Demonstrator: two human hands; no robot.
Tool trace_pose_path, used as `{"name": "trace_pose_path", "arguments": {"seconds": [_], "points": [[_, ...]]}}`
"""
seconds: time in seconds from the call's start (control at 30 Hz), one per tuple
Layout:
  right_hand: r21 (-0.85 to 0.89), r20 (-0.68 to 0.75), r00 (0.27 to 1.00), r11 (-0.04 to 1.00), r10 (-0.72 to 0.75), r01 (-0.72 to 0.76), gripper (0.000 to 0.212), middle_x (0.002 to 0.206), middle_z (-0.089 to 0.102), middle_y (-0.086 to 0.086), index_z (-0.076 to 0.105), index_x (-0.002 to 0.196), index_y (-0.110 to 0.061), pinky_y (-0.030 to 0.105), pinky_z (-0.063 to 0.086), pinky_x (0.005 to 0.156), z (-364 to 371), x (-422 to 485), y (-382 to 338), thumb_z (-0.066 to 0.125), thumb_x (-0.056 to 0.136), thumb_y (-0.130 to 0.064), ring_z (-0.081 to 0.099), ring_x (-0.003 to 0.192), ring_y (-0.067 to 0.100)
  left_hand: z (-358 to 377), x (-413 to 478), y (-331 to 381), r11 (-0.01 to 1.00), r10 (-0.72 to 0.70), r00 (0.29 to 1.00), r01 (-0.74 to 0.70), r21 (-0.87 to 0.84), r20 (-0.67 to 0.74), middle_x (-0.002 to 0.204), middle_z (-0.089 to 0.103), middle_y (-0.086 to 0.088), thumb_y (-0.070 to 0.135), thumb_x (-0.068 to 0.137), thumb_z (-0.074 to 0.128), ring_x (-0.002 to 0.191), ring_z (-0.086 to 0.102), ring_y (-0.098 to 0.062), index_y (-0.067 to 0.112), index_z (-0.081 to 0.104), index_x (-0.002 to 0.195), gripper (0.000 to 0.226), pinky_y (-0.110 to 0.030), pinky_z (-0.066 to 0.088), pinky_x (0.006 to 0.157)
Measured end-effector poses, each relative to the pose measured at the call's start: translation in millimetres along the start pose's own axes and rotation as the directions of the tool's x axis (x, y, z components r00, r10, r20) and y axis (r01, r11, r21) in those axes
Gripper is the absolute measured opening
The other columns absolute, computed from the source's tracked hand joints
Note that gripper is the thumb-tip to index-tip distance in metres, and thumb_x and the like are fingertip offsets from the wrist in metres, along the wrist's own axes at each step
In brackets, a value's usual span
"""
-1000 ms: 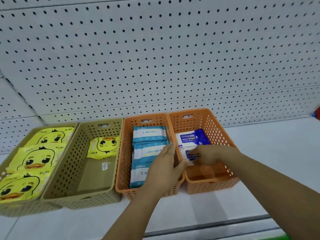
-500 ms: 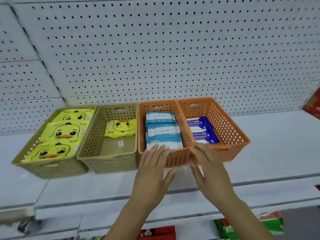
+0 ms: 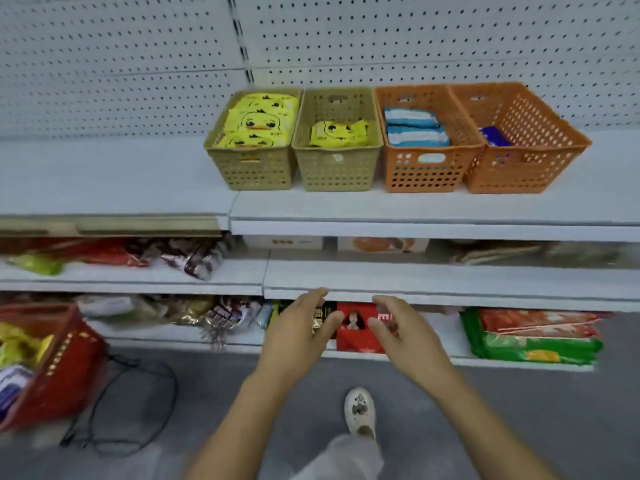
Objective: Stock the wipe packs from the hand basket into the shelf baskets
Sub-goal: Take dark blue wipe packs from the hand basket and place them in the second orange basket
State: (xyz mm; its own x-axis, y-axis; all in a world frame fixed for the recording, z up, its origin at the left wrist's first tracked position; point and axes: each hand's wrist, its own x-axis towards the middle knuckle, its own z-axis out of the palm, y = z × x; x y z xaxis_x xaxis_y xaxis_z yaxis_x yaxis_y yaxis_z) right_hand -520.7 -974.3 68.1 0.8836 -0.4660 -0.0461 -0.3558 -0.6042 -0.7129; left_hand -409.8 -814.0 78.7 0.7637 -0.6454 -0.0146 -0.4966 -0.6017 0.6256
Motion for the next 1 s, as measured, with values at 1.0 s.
{"name": "trace_pose_path", "arguments": {"seconds": [1.0], "points": [[0.139, 0.497, 0.865, 0.99, -0.069, -0.001, 0.021, 0.102, 0.066, -0.013, 0.065, 0.112, -0.023, 0.023, 0.048, 0.089, 509, 55, -421, 0.059, 0.092, -0.02, 0.062, 0.094, 0.002, -347, -195, -548, 0.803, -0.587, 0.807, 0.591, -0.076, 0.068, 0.116, 0.067, 0.006, 0.034, 0.093, 0.06, 0.103, 0.063, -0.012, 0.022, 0.057, 0.13, 0.039, -0.026, 0.049, 0.087]]}}
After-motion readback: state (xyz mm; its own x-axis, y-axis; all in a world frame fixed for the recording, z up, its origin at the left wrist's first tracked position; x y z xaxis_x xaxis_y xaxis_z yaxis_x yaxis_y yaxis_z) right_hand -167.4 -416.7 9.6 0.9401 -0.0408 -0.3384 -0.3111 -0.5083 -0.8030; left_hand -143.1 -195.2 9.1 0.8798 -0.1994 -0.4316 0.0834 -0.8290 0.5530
